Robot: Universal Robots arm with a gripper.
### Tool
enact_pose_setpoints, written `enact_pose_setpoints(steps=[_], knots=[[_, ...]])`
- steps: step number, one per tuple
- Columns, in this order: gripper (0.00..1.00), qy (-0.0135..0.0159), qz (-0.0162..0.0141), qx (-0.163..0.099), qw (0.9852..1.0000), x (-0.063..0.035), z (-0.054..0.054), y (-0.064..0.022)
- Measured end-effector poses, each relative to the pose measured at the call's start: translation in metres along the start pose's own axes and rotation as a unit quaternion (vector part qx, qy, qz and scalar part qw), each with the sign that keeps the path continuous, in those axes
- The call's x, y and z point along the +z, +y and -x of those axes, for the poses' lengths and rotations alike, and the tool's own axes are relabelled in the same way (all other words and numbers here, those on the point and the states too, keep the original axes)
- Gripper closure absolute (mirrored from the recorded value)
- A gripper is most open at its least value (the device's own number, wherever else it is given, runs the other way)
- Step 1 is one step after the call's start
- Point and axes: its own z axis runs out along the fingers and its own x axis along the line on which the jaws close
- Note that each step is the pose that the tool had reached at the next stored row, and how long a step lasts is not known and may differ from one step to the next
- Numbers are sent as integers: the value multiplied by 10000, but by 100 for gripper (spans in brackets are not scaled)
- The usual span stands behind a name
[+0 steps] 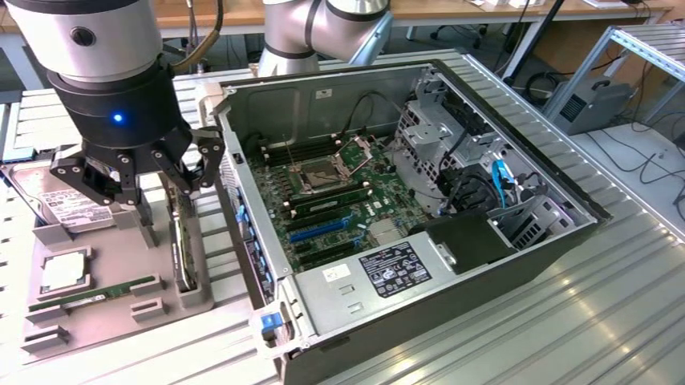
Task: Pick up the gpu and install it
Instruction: 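Pick up the gpu and move the gpu toward the slot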
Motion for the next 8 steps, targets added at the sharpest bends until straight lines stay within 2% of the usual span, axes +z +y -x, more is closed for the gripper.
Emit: enact_pose_setpoints(steps=[1, 8], knots=[[52, 0, 0, 0, 10000, 89, -2, 1], [52, 0, 0, 0, 10000, 106, -3, 1]])
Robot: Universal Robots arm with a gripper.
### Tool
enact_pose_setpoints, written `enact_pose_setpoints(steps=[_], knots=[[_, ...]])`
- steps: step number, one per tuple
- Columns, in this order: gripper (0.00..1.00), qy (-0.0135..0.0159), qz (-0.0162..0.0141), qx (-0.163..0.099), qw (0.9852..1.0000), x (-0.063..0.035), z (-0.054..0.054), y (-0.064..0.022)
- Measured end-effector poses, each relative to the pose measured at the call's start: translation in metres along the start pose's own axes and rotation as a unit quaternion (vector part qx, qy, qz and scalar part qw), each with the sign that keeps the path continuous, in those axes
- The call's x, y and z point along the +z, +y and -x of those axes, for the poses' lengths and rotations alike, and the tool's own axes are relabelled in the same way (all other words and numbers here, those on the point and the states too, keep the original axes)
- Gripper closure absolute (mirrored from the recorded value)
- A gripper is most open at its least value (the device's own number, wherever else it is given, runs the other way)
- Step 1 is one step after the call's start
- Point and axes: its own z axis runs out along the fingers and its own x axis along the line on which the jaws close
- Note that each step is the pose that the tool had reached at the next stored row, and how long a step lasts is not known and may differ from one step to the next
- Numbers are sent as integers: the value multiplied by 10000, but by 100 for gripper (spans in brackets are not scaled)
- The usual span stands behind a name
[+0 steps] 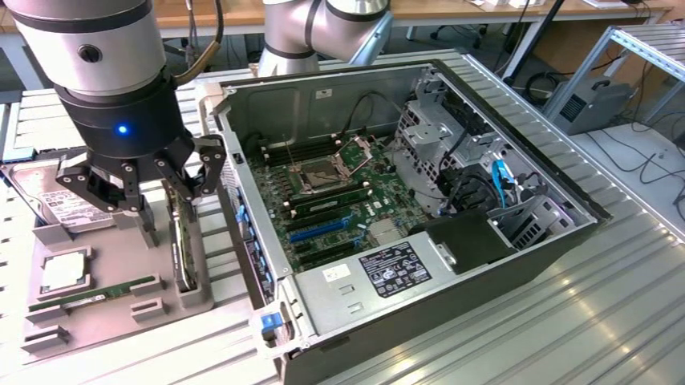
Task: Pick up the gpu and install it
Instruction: 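Pick up the gpu and move the gpu toward the slot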
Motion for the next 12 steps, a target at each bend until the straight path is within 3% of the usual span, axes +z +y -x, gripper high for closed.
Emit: enact_pose_setpoints(steps=[12], knots=[[52, 0, 0, 0, 10000, 20, -1, 2]])
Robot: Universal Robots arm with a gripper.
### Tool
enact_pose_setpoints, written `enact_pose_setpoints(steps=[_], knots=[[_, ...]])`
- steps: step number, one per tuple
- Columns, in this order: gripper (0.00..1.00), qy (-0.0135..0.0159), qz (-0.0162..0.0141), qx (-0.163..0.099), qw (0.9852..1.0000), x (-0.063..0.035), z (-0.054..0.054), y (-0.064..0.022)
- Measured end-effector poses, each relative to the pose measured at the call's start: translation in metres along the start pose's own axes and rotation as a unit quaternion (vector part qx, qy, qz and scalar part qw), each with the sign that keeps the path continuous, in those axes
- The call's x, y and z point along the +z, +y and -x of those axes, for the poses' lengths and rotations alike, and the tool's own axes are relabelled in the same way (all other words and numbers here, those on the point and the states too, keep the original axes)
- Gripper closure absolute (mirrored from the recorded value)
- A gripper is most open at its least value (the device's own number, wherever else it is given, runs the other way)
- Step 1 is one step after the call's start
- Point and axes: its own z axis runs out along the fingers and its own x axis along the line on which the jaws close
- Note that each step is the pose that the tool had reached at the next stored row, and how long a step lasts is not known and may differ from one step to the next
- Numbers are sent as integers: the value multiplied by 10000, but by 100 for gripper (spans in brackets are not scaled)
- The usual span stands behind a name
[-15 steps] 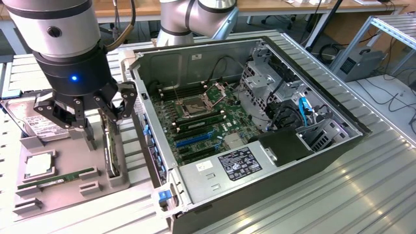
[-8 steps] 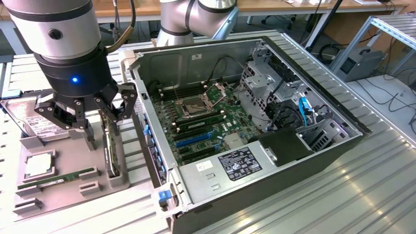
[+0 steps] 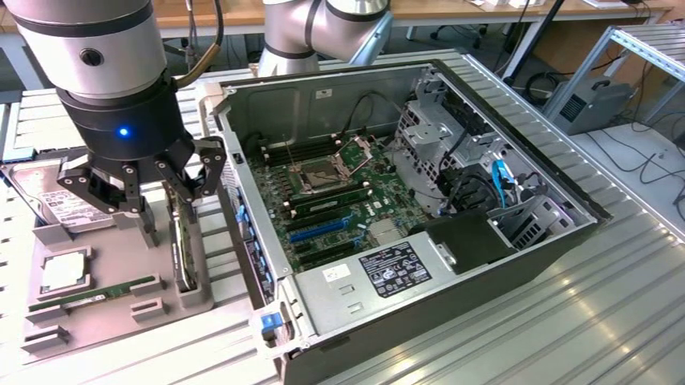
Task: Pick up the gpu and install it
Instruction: 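Pick up the gpu and move the gpu toward the slot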
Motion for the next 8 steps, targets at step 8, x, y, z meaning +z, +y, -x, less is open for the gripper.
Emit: enact_pose_setpoints(steps=[8], knots=[[52, 14, 182, 5, 9998, 0, 0, 0]])
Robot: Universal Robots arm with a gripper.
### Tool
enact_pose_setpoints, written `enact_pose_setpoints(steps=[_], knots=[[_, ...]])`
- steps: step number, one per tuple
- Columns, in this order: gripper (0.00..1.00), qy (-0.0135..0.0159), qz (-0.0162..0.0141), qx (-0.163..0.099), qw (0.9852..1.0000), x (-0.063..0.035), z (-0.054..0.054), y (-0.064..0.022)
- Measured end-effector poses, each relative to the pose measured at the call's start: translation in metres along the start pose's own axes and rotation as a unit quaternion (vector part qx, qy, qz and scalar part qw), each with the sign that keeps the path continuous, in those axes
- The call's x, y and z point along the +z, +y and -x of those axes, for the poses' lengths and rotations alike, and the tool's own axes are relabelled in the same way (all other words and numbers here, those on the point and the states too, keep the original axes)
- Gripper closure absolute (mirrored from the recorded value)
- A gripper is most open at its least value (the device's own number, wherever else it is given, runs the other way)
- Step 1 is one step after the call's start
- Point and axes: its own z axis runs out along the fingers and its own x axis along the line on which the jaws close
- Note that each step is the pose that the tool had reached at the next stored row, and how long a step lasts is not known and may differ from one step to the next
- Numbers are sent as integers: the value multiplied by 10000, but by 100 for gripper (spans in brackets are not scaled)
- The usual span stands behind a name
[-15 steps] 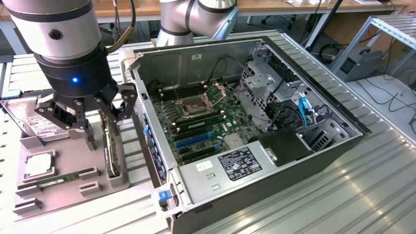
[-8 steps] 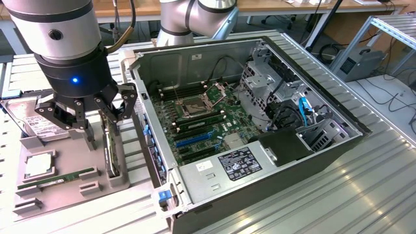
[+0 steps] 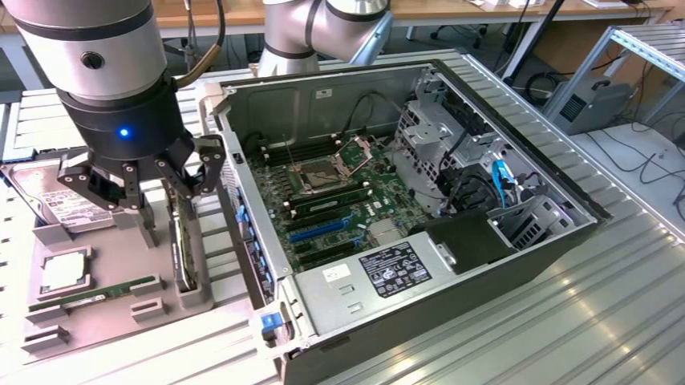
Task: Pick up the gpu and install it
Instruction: 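Pick up the gpu and move the gpu toward the slot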
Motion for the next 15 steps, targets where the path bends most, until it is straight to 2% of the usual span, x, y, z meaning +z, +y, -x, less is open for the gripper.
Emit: enact_pose_setpoints(steps=[3, 7, 15], knots=[[52, 0, 1, -14, 10000, 0, 0, 0], [52, 1, 5, -185, 9998, 0, 0, 0], [52, 0, 6, -199, 9998, 13, 0, 0]])
